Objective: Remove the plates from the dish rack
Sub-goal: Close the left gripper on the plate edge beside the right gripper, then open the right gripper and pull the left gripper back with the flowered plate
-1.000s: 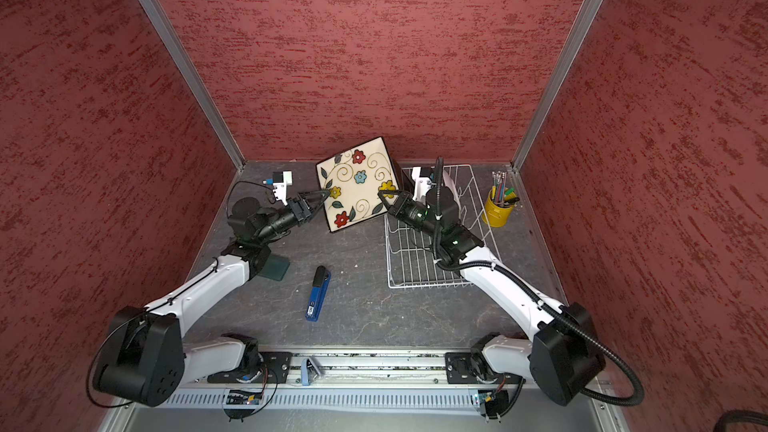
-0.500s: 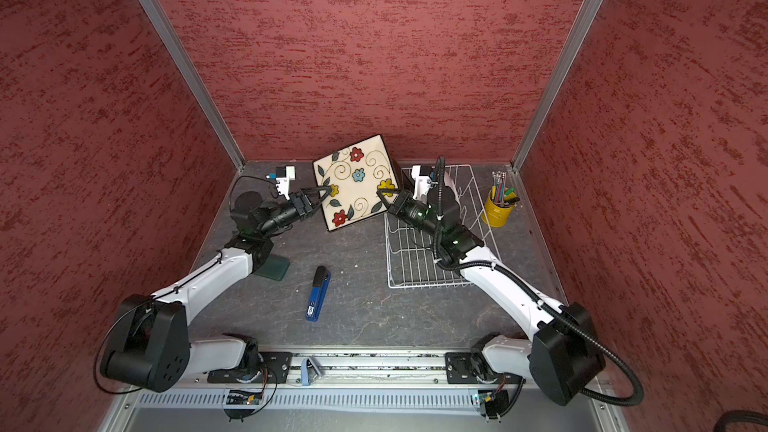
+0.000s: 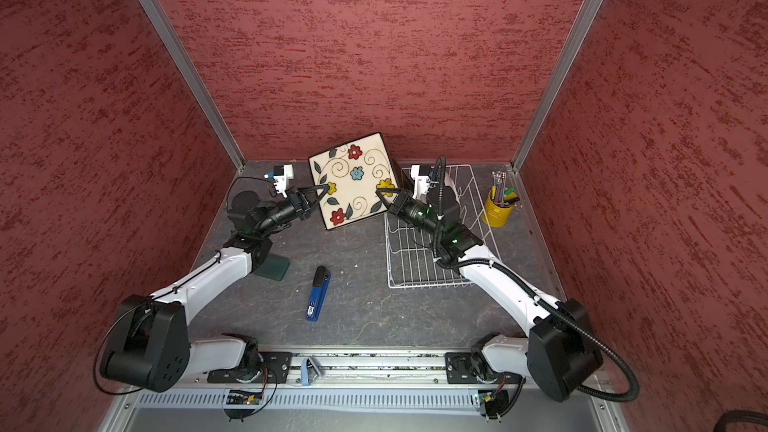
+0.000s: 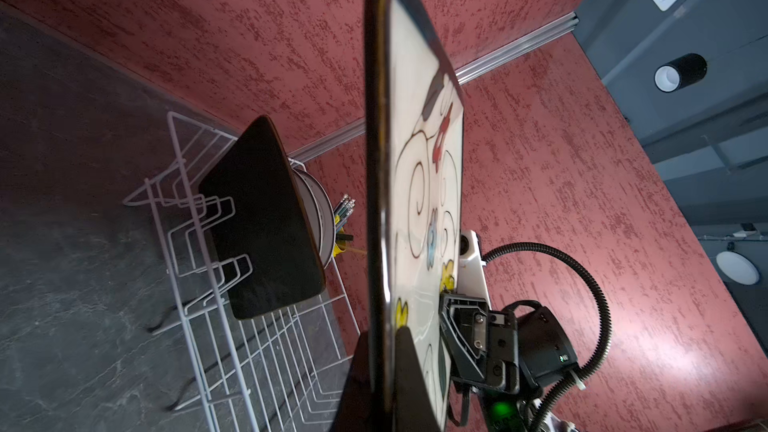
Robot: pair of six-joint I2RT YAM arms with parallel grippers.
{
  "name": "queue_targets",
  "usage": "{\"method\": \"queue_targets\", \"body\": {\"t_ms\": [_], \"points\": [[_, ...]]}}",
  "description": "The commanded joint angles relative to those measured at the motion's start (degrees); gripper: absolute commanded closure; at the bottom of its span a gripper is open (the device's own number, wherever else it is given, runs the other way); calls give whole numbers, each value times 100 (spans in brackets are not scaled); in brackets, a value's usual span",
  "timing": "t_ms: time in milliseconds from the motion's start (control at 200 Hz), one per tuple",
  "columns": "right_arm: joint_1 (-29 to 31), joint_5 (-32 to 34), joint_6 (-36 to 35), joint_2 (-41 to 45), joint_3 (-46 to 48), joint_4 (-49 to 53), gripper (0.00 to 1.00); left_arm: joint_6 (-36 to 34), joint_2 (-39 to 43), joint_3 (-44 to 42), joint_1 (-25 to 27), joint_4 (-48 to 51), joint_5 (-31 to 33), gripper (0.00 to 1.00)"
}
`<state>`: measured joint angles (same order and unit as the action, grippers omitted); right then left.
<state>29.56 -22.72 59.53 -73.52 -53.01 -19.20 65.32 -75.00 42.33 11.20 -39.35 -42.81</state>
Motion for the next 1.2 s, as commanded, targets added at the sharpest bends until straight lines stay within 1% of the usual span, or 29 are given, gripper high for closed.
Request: {"method": "queue_targets", "body": {"t_ms": [0, 80, 195, 271, 311, 401, 466, 606, 661, 877, 1193], "points": [[-21, -22, 32, 207, -253, -1070, 97, -680, -37, -28, -12, -368, -26, 100], [-37, -50, 6, 218, -253, -1076, 87, -636, -50, -23, -14, -424, -26, 100], [-47, -118, -12, 208, -258, -1102, 63, -522, -49, -48, -39, -531, 16, 100], [-56, -125, -12, 214, -262, -1102, 54, -414, -52, -71, -74, -627, 54, 100], [-65, -127, -14, 198, -262, -1103, 54, -344, -58, -75, -96, -672, 62, 100], [-73, -145, -18, 185, -271, -1091, 57, -236, -100, -84, -124, -786, 45, 100], [-94, -136, 4, 159, -271, -1065, 56, -184, -126, -82, -127, -852, 19, 100], [-124, -180, 9, 88, -288, -1093, 38, -10, -155, -141, -173, -1072, -6, 100], [-134, -171, 14, 69, -288, -1093, 32, 76, -177, -163, -214, -1169, -24, 100], [-190, -166, -5, 56, -297, -1092, 26, 422, -214, -242, -401, -1529, -43, 100], [-303, -101, -103, 65, -345, -757, 18, 496, -196, -407, -599, -1657, 27, 100]]}}
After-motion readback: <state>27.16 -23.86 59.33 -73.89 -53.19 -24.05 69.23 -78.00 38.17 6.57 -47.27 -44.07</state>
